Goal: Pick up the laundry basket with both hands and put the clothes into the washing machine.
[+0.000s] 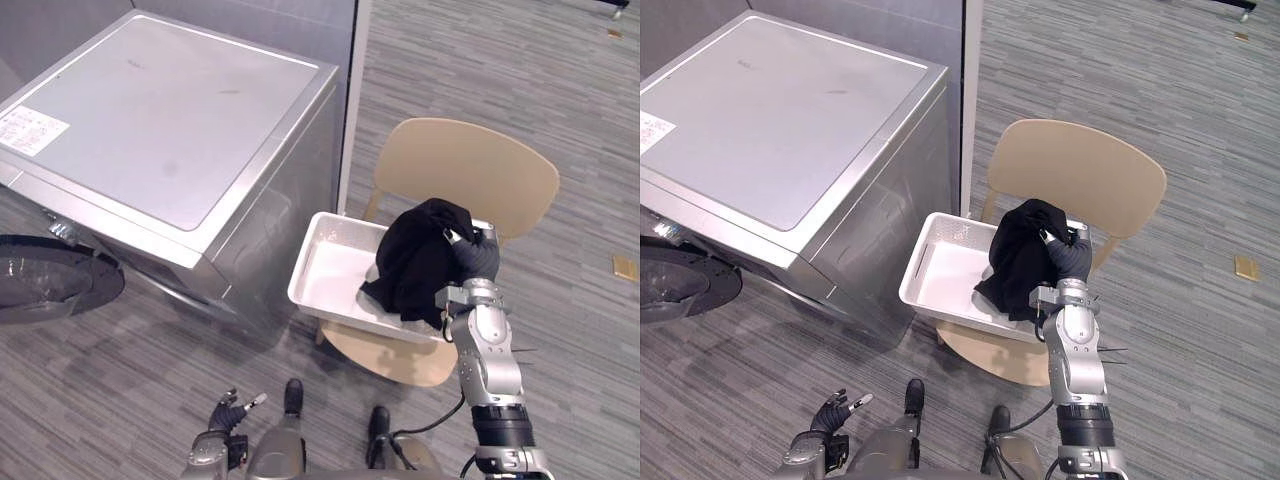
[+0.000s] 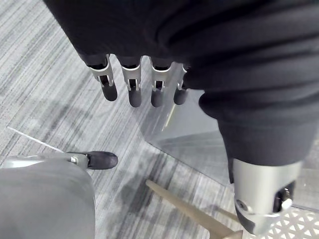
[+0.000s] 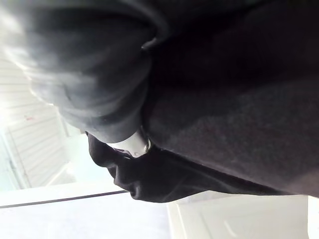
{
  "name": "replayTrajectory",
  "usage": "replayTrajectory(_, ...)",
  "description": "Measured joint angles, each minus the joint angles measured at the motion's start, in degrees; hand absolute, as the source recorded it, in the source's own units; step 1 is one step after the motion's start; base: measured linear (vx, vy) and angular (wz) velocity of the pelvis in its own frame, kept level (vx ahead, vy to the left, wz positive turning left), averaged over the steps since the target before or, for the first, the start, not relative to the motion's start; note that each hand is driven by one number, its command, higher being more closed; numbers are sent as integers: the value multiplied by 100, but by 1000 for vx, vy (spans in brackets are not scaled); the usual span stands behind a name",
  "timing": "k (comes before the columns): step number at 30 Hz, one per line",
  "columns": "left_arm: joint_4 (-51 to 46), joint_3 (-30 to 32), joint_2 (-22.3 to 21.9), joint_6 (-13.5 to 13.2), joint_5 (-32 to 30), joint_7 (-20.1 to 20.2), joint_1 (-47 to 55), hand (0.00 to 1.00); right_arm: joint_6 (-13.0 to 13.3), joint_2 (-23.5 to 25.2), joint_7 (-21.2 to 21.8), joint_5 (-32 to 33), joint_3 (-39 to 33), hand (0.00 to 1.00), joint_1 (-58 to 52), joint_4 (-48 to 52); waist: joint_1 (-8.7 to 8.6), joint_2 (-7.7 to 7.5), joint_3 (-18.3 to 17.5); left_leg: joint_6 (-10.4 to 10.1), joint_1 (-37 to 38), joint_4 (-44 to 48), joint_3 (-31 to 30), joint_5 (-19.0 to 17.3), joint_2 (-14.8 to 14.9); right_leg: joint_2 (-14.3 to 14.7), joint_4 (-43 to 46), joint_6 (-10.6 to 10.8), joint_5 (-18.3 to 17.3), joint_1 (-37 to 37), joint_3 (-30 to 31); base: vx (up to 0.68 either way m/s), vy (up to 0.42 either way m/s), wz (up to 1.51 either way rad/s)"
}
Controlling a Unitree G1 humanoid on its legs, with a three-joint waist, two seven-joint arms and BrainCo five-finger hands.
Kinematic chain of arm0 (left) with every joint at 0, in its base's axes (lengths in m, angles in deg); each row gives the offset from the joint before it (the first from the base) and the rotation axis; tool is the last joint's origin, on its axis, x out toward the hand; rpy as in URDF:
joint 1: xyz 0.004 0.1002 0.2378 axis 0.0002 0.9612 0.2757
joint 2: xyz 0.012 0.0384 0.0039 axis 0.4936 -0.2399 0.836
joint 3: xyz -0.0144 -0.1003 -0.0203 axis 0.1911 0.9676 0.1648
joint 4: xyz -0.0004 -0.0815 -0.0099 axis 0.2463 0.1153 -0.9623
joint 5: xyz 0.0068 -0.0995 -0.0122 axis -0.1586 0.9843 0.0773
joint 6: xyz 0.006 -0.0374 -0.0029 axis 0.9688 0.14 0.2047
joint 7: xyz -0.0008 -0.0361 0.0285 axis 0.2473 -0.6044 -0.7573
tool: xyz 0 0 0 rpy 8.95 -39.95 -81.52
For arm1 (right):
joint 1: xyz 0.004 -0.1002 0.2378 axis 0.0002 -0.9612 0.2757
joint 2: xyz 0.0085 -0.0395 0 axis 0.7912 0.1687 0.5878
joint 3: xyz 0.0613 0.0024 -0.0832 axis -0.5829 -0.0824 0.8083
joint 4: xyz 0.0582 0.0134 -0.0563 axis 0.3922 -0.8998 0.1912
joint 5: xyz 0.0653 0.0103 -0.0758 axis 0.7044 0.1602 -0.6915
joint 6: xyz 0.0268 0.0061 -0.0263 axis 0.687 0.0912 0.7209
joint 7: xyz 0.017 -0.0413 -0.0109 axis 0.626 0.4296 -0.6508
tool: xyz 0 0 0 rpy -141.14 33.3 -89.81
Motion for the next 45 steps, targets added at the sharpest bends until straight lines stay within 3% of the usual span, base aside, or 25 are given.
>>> replayTrajectory(3, -317, 36, 1, -15, -4, -4, 4, 0, 67, 9, 61, 7, 148, 100, -127, 212, -21, -33, -18, 26, -57, 211, -288, -22, -69, -61, 1837, 107, -774, -133, 377, -74, -104, 62)
replayTrajectory(4, -573, 36, 6, -22, -22, -18, 41, 0, 96, -14, 143, 5, 264, 100, -85, 335, 9, -85, -51, 9, -169, 346, -437, -26, -154, -76, 2020, 196, -960, -54, 604, -121, -197, 77)
replayTrajectory(5, -765, 32, -14, -32, -43, -32, 45, 0, 102, -57, 179, 5, 379, 100, -8, 426, 19, -82, -70, -10, -310, 461, -539, -24, -192, -19, 1860, 198, -1077, -36, 698, -205, -219, 63)
replayTrajectory(7, -1171, 24, -135, -125, -132, -62, 113, 0, 120, -171, 175, 4, 677, 100, 363, 465, 213, 131, -131, -149, -688, 596, -585, 50, -10, 285, 893, -113, -1319, 228, 670, -194, -157, 19)
replayTrajectory(9, -1577, -80, -255, -129, -123, -102, 193, 0, 179, -314, 175, 26, 842, 100, 446, 479, 304, 352, -240, -265, -1017, 621, -840, 231, 198, 567, 902, -204, -1223, 1, 466, -190, -135, 26)
replayTrajectory(10, -1756, -134, -281, -132, -122, -102, 206, 0, 197, -363, 177, 46, 849, 100, 445, 480, 292, 394, -263, -261, -1095, 591, -946, 247, 244, 623, 916, -233, -1214, -42, 354, -235, -170, 75)
replayTrajectory(11, -2068, -292, -308, -133, -114, -103, 248, 0, 198, -511, 183, 89, 905, 100, 452, 477, 290, 530, -305, -208, -1182, 330, -1022, 185, 341, 739, 855, -364, -1134, -67, 73, -244, -208, 113)
replayTrajectory(12, -2299, -443, -296, -151, -79, -99, 119, 0, 197, -672, 191, 114, 907, 100, 534, 422, 273, 524, -289, 310, -1184, 42, -701, -229, 407, 695, 562, -535, -916, -28, -233, -254, -179, 127)
replayTrajectory(13, -2438, -504, -294, -156, -33, -97, 60, 0, 190, -743, 197, 112, 900, 100, 623, 329, 253, 488, -273, 552, -1235, 48, -352, -416, 397, 579, 373, -569, -812, -11, -429, -226, -132, 134)
replayTrajectory(14, -2744, -635, -280, -209, 19, -91, 18, 0, 158, -814, 250, 106, 918, 100, 822, 152, 176, 412, -227, 449, -1275, 444, -29, -341, 222, 377, 275, -604, -711, 35, -669, -181, -43, 122)
replayTrajectory(16, -3181, -861, -217, -340, 6, -61, 20, 0, 95, -881, 366, 64, 973, 100, 907, 156, 113, 392, -233, 453, -1009, 1600, 274, -356, -14, 49, 358, -573, -689, 26, -885, -166, -58, 100)
replayTrajectory(17, -3456, -934, -149, -392, 2, -47, -7, 0, 92, -945, 417, 58, 1047, 100, 933, 155, 53, 457, -272, 360, -840, 1927, 475, -700, 51, -5, 447, -574, -689, 10, -1017, -130, -29, 86)
replayTrajectory(18, -3802, -1063, -38, -430, -30, -41, -115, 0, 81, -1015, 433, 58, 1172, 100, 1023, 151, -15, 532, -284, 197, -839, 1841, 546, -569, 72, 8, 546, -585, -684, -25, -1194, -115, -9, 79)
replayTrajectory(19, -3956, -1179, 63, -487, -98, -28, -215, 0, 61, -1050, 446, 58, 1210, 100, 1086, 146, -1, 503, -297, 49, -815, 1665, 521, -398, 28, 15, 499, -586, -684, -24, -1197, -169, 13, 76)
replayTrajectory(20, -4173, -1393, 258, -620, -308, -8, -444, 0, 55, -1066, 568, 63, 1334, 100, 1245, 147, -1, 450, -319, -114, -506, 865, 362, 37, -65, -59, 143, -616, -509, 104, -1343, -154, 29, 56)
replayTrajectory(22, -4334, -1556, 316, -786, -707, -38, -715, 0, 74, -1001, 695, 66, 1648, 100, 1506, 180, -23, 444, -324, 4, -174, 757, 505, -165, -64, -76, -134, -576, -303, 265, -1554, -96, 21, 54)
replayTrajectory(26, -4330, -1902, 109, -876, -1637, -657, -1310, 0, 110, -606, 837, 135, 2362, 100, 1827, 452, -135, 480, -362, -123, 493, -92, 529, -266, 101, 77, -213, -479, -114, 302, -1690, -34, 60, 23)
replayTrajectory(28, -4315, -1999, 48, -821, -2054, -1042, -1392, 0, 152, -132, 930, 269, 2971, 100, 1834, 490, -130, 239, -467, -118, 571, -188, 649, -265, 66, 86, -328, -424, 33, 318, -1544, -114, 93, -21)
replayTrajectory(32, -4313, -2087, -2, -693, -2388, -1565, -1495, 0, 183, 232, 1034, 618, 3671, 100, 1847, 489, -122, 146, -524, -120, 663, -210, 705, -311, -14, 88, -475, -341, 148, 423, -1313, -96, 87, -7)
replayTrajectory(33, -4303, -2097, -22, -628, -2487, -1694, -1521, 100, 184, 236, 1035, 717, 3839, 100, 1847, 489, -123, 154, -545, -120, 678, -214, 706, -311, -33, 88, -497, -320, 164, 437, -1260, -88, 63, -1)
replayTrajectory(39, -4038, -2122, -221, -280, -2825, -2158, -1645, 100, 183, 229, 1009, 1267, 4112, 100, 1839, 487, -155, 235, -769, -107, 640, -253, 716, -289, -9, 173, -788, -340, 336, 485, -1222, -19, 13, -5)
replayTrajectory(43, -3839, -2135, -285, -267, -2807, -2245, -1650, 100, 188, 221, 1005, 1597, 4187, 100, 1647, 487, -158, 247, -863, -83, 640, -252, 722, -245, 44, 270, -967, -406, 438, 541, -1208, 48, -24, -6)
replayTrajectory(44, -3768, -2140, -298, -265, -2780, -2237, -1646, 100, 188, 205, 1018, 1672, 4239, 0, 1517, 488, -159, 247, -865, -89, 638, -240, 725, -237, 45, 309, -1031, -425, 476, 572, -1199, 73, -17, -6)
replayTrajectory(45, -3727, -2134, -299, -264, -2674, -2225, -1631, 100, 189, 187, 1035, 1727, 4240, 0, 1401, 488, -160, 247, -865, -90, 636, -227, 727, -230, 50, 333, -1078, -438, 499, 587, -1194, 75, -14, -5)
